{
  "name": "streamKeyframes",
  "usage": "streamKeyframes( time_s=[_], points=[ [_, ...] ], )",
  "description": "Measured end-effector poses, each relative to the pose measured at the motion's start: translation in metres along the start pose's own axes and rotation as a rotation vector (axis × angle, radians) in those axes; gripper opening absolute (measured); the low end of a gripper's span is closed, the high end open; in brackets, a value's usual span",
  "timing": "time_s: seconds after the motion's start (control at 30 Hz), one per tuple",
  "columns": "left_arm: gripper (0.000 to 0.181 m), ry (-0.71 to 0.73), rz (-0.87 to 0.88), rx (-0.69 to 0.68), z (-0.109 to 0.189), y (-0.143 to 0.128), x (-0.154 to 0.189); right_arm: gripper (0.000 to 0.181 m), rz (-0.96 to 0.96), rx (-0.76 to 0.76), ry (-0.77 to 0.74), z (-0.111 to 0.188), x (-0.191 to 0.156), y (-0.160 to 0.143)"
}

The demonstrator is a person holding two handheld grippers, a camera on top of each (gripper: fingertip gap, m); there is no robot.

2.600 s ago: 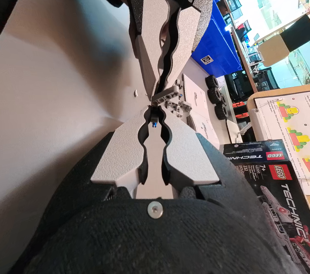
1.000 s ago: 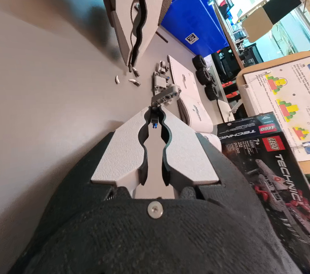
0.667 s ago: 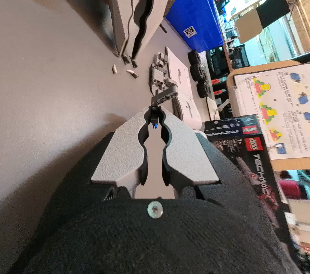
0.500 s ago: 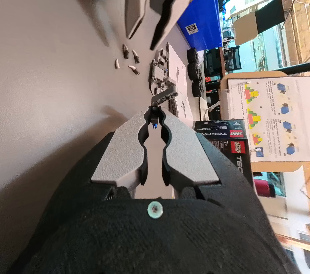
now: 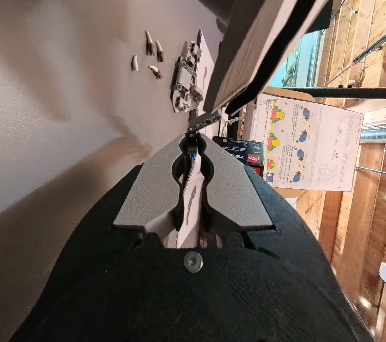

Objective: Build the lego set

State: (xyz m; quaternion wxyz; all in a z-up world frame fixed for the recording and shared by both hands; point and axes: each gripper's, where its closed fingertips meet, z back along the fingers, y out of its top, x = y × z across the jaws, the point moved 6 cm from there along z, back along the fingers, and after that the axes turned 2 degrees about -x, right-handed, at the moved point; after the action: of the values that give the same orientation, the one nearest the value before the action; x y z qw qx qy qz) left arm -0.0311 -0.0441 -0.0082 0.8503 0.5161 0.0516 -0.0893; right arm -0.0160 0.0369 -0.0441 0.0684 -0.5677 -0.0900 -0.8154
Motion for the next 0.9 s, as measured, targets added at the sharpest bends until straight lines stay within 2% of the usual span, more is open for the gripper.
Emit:
streamKeyframes(
  time_s=[0.07,0.17,0.2,0.23,0.37,0.5,0.57,0.73,0.9],
  points=[
    [0.019,-0.004,0.007,0.006,-0.004,0.002,0.003,0.005,0.011,-0.017,-0.003,-0.001,-0.001,0.000],
    [0.011,0.065,0.018,-0.015,-0.009,0.001,-0.001,0.006,0.034,-0.033,-0.007,-0.001,-0.002,0.003],
    [0.000,0.067,0.013,-0.021,-0.009,0.000,-0.001,0.006,0.039,-0.036,-0.010,-0.001,-0.002,0.003],
    [0.000,0.059,0.010,-0.017,-0.009,0.000,0.000,0.006,0.047,-0.040,-0.008,-0.002,-0.002,0.004],
    [0.000,0.063,0.023,-0.014,-0.009,0.000,-0.002,0.006,0.057,-0.069,-0.006,-0.003,-0.004,-0.001],
    [0.022,0.053,0.061,-0.005,-0.007,0.001,-0.004,0.006,0.039,-0.106,-0.011,-0.004,-0.002,-0.007],
    [0.027,0.046,0.092,0.007,-0.011,0.003,-0.003,0.006,0.048,-0.118,-0.008,-0.004,-0.004,-0.008],
    [0.025,0.257,0.185,-0.030,-0.009,-0.005,-0.023,0.005,0.044,-0.123,-0.044,-0.003,-0.001,-0.007],
    [0.021,0.122,0.347,0.056,-0.012,-0.005,-0.021,0.006,0.015,-0.132,-0.046,-0.002,0.001,-0.009]
  ],
)
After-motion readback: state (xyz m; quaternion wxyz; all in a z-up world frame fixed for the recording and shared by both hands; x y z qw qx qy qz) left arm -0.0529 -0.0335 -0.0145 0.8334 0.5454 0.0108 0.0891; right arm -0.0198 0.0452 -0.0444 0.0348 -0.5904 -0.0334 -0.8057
